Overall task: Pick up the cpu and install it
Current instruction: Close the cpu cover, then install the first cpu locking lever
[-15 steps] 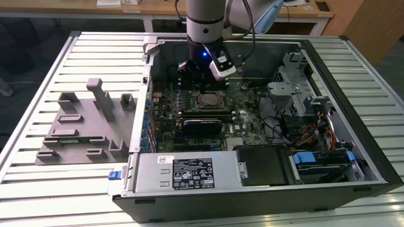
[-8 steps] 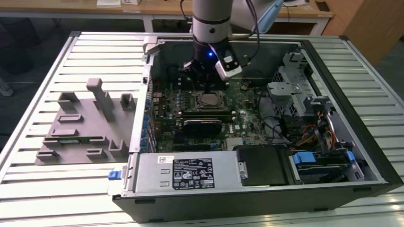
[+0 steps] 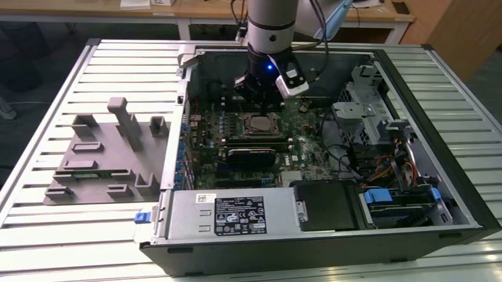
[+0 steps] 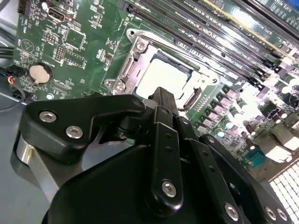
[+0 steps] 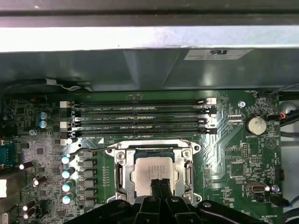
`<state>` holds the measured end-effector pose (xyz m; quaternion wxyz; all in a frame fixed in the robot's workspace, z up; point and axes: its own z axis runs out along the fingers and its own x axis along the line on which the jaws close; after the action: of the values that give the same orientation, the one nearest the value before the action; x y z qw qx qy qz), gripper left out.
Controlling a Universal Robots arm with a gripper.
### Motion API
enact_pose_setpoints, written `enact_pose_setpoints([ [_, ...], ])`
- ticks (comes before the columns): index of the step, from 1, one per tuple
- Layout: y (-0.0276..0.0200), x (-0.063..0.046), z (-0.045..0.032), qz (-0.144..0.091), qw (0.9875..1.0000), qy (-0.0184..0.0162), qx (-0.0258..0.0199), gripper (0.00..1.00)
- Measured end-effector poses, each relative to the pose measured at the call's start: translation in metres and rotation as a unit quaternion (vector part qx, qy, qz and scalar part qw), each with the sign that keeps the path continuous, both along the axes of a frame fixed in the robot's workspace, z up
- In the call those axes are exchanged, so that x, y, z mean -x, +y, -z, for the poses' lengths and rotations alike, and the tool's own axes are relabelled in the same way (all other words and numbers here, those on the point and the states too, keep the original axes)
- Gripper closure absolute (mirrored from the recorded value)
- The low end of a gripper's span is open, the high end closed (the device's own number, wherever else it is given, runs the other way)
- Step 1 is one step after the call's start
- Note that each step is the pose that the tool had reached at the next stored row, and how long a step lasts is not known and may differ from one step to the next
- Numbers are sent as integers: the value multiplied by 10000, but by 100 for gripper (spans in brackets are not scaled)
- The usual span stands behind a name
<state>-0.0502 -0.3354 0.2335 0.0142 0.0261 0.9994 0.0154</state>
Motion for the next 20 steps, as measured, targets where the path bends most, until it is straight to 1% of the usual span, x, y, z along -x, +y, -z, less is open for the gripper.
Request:
enact_pose_setpoints([
  [2, 1, 0, -20, 0, 10000, -1, 0, 89],
  [8, 1, -1, -121, 0, 10000, -1, 2, 89],
  [11, 1, -1, -158, 0, 10000, -1, 2, 89],
  [20, 1, 0, -163, 0, 10000, -5, 2, 89],
])
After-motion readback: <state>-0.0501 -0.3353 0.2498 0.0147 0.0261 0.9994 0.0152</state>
